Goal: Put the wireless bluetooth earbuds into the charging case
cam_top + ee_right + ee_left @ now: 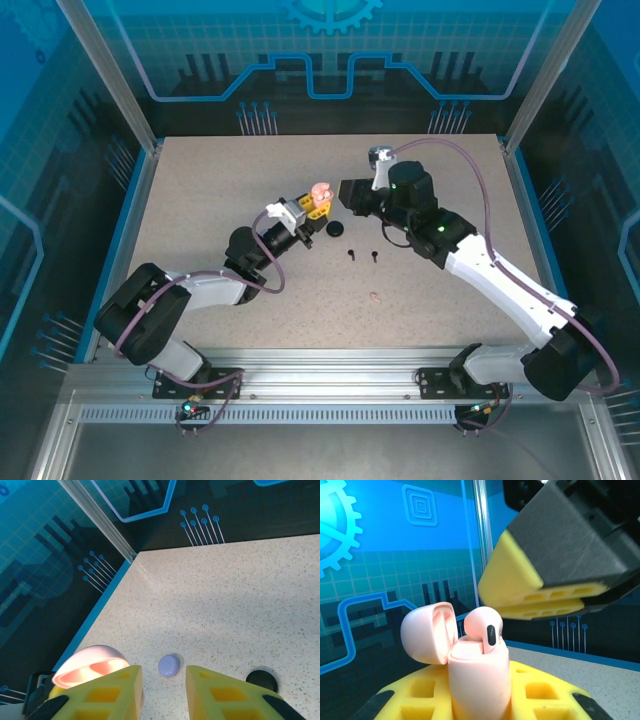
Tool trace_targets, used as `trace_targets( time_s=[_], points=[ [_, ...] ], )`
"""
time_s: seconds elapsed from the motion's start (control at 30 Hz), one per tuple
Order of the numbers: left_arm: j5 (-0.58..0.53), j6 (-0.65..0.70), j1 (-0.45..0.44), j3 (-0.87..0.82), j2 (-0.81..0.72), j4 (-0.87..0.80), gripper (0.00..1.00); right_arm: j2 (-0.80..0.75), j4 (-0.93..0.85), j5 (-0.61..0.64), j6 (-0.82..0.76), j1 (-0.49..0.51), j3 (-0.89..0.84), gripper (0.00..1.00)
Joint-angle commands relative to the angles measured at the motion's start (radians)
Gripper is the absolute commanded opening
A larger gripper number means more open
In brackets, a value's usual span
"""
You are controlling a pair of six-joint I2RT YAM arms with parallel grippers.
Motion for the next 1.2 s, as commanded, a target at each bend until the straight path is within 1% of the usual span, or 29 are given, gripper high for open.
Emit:
trace_targets(
  time_s=[0.0, 0.2, 0.53, 0.63, 1.03, 1.17],
  points=[
    [0.023, -0.018, -0.007, -0.006, -0.024, 0.039, 0.00, 0.020, 0.015, -0.037, 0.008, -0.006, 0.040, 0.27],
    [0.023, -0.018, -0.007, -0.002, -0.015, 0.039, 0.00, 0.026, 0.010, -0.040, -0.004, 0.019, 0.042, 0.24],
    [0.020, -0.021, -0.007, 0.002, -0.002, 0.039, 0.00, 0.009, -0.048, 0.005, -0.041, 0.074, 0.054, 0.23],
    [0.017, -0.017, -0.008, 0.004, 0.001, 0.039, 0.00, 0.004, -0.070, 0.015, -0.043, 0.089, 0.058, 0.21],
    [0.009, -0.009, -0.008, 0.012, 0.010, 0.039, 0.00, -0.078, -0.072, 0.024, -0.062, 0.184, 0.034, 0.20],
    [0.011, -0.010, -0.007, 0.011, 0.012, 0.039, 0.00, -0.108, -0.084, 0.083, -0.069, 0.172, 0.029, 0.20]
  ],
)
